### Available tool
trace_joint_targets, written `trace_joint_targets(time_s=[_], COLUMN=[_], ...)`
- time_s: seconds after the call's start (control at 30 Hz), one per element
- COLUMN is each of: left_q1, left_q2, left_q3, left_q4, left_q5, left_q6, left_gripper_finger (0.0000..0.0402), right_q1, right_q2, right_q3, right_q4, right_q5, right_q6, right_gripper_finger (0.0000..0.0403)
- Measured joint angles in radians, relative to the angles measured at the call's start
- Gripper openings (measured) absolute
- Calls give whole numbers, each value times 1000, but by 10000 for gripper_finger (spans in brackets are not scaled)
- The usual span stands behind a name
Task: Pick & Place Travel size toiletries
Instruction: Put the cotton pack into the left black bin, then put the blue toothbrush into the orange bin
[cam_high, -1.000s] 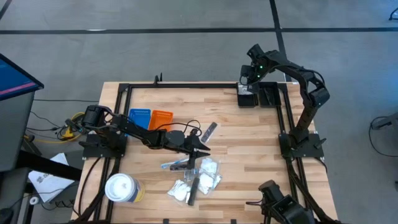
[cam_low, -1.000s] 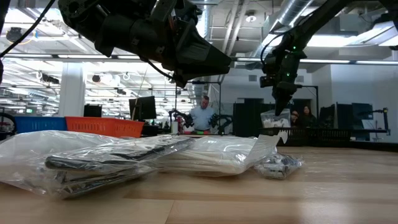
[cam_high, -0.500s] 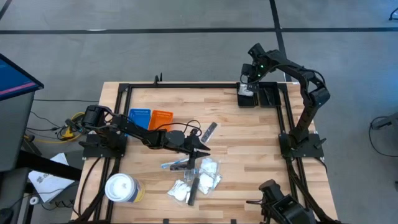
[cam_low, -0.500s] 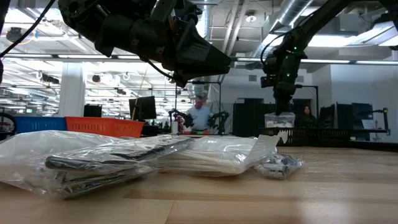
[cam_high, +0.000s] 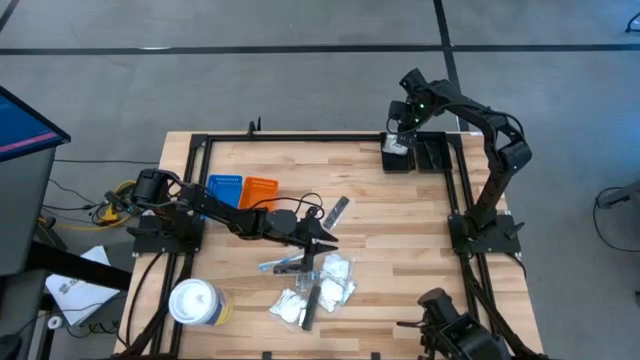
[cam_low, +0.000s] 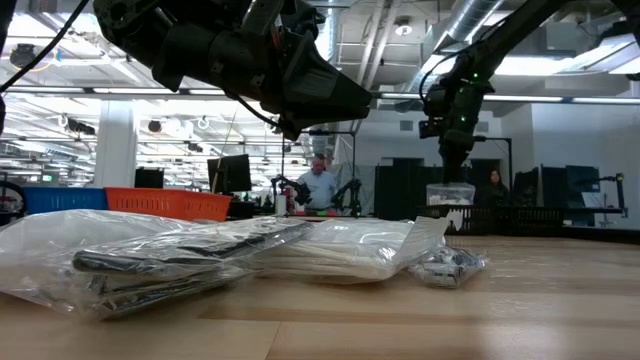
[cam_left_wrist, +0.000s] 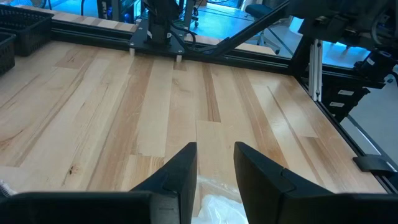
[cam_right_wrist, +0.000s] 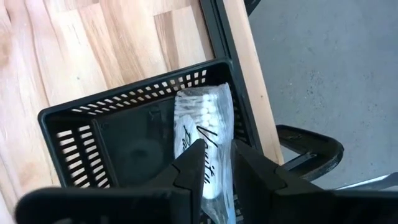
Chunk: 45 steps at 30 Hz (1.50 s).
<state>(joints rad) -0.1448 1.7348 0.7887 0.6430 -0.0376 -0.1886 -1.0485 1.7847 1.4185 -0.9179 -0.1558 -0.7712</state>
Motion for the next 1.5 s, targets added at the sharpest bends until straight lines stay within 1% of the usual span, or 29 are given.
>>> trace_joint_targets(time_s=[0.2, 0.33, 0.57, 0.73, 0.83, 0.97, 1.03, 1.5], left_q1=[0, 0, 0, 0, 0, 0, 0, 0], left_q2=[0, 0, 0, 0, 0, 0, 0, 0], left_q3=[0, 0, 0, 0, 0, 0, 0, 0], left_q4=[0, 0, 0, 0, 0, 0, 0, -3], left_q5=[0, 0, 0, 0, 0, 0, 0, 0], left_q6=[0, 0, 0, 0, 0, 0, 0, 0], left_gripper_finger=[100, 100, 100, 100, 100, 100, 100, 100], right_q1=[-2, -3, 5, 45, 80, 136, 169, 489], right_q2=[0, 0, 0, 0, 0, 0, 0, 1], right_q3=[0, 28, 158, 244, 275, 288, 288, 288], right_q4=[8, 6, -8, -29, -40, -52, -60, -102], right_q5=[0, 8, -7, -82, -147, -269, -307, -321], right_q6=[10, 14, 110, 219, 275, 284, 288, 372], right_gripper_finger=[72, 72, 72, 72, 72, 72, 72, 72])
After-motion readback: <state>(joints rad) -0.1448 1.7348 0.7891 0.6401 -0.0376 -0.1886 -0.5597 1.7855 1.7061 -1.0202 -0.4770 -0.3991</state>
